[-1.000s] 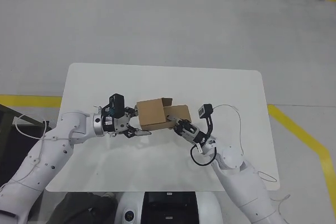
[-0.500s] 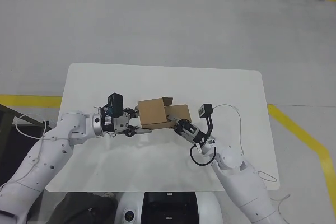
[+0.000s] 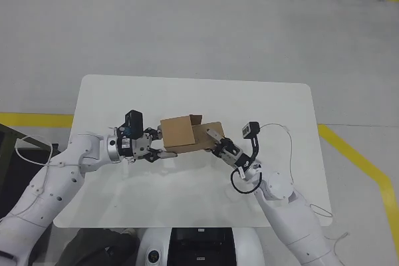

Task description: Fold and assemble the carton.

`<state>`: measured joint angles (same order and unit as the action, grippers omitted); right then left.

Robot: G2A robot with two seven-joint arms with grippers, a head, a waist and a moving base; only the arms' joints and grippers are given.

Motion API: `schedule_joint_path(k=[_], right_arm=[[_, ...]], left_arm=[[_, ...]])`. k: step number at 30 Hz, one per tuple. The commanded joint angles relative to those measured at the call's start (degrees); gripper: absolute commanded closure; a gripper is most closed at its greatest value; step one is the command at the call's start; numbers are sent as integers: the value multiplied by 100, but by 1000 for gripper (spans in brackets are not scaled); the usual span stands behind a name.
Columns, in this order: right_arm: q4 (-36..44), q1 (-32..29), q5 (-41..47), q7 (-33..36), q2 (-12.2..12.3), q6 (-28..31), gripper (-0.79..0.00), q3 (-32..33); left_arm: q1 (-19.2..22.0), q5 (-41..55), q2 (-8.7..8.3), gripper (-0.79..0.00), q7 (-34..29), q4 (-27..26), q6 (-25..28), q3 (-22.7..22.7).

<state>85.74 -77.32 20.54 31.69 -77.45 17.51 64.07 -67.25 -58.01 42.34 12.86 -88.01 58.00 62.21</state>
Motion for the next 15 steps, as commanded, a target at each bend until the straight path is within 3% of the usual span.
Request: schedule_joint_path(k=[1,4,7,9,10,15], right_arm=[[98,-103,35,-46,42,131,-400,254],[320,-297,-40,-8,128,379,-369,700],[538,-453,-270,210,210,561,-271,1031],[643,-488,-456,459,261,641,-154,1196],[681,-489,-518,585,282,665,0,1252],[780,-288,-925,1449,367,860,0,1266]], left_arm=[[-15,-26,-20,-323,30,11,0,12],[-46,-158,-61,-329,117,-33,0,6],[-74,-310,-105,-326,257,-14,0,-4],[-76,-402,-130,-323,312,-2,0,-32],[-72,-448,-142,-323,339,-6,0,-49],[-46,-635,-202,-326,458,-56,0,-160]])
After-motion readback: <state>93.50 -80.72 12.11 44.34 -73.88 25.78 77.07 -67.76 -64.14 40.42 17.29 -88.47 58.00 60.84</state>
